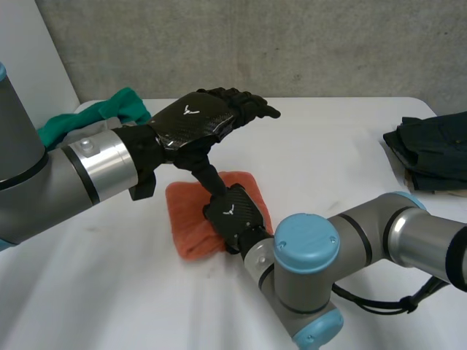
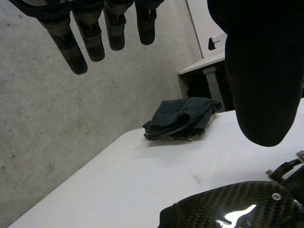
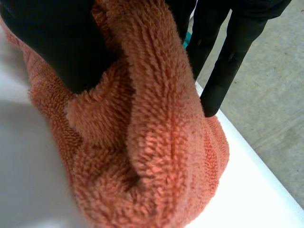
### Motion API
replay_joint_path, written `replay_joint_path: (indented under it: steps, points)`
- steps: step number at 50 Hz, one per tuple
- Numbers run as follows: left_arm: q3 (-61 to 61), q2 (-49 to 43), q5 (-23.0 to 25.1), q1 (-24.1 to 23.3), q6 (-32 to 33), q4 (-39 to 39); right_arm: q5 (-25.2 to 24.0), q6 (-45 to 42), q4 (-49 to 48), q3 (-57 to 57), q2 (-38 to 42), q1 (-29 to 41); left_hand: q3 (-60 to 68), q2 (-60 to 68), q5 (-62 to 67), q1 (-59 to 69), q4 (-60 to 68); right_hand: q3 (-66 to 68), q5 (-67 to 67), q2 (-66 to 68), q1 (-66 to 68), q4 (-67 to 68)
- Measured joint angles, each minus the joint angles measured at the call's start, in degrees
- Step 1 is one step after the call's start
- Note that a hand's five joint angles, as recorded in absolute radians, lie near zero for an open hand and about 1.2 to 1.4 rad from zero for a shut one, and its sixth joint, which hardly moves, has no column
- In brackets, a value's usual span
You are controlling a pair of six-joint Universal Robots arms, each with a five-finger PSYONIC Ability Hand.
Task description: Fold the laundry.
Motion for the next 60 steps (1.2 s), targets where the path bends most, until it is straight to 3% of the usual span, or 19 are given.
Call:
replay_joint_path:
  steps: [12,20,28,35,39,48,52,54,55,60]
  points:
    - [2.18,0.94,-0.07,0.13,-0.25,0.12,0.45,0.66,0.85,-8.69,-3.73,-5.48,0.0,0.0,0.0,0.0,0.0,2.22,1.27,0.75,0.0,3.83]
    - [6.98,3.28,-2.08,0.14,-3.26,0.61,0.49,0.85,2.5,-18.65,-9.21,-15.39,0.0,0.0,0.0,0.0,0.0,2.22,1.93,0.75,0.0,3.84]
    - [9.81,3.87,-4.19,0.0,-7.81,2.41,-0.68,0.81,2.56,-24.81,-10.51,-30.64,0.0,0.0,0.0,0.0,0.0,2.31,1.94,0.75,0.0,3.85]
    - [8.08,3.51,-4.2,-0.35,-8.5,3.45,-8.13,1.0,1.28,-23.86,-6.83,-45.31,0.0,0.0,0.0,0.0,0.0,2.47,1.97,0.75,0.0,3.88]
    - [6.37,3.0,-4.1,-0.58,-8.33,3.66,-14.84,0.67,-0.21,-22.06,-1.87,-53.7,0.0,0.0,0.0,0.0,0.0,2.74,1.97,0.74,0.0,3.9]
    - [3.16,1.22,-4.11,-0.94,-7.82,4.97,-31.3,0.32,-2.15,-20.48,9.4,-65.77,0.0,0.0,0.0,0.0,0.0,3.06,3.85,0.74,0.0,3.96]
    - [2.71,0.79,-4.12,-1.08,-7.82,5.33,-36.32,0.45,-2.14,-20.05,11.1,-68.61,0.0,0.0,0.0,0.0,0.0,1.94,4.01,0.18,0.0,2.79]
    - [2.73,0.7,-4.13,-1.23,-7.87,5.39,-37.77,0.55,-2.05,-19.68,11.13,-69.33,0.0,0.0,0.0,0.0,0.0,-7.03,-3.77,-8.54,-3.8,-6.85]
    - [2.82,0.67,-4.13,-1.42,-7.92,5.41,-38.51,0.68,-2.0,-19.3,10.71,-69.77,0.0,0.0,0.0,0.0,0.0,-20.76,-16.97,-22.18,-17.22,-21.11]
    - [3.22,0.77,-4.13,-2.13,-8.08,5.38,-38.58,1.32,-1.25,-17.43,7.06,-70.36,0.0,0.0,0.0,0.0,0.0,-48.95,-42.2,-49.15,-40.77,-49.64]
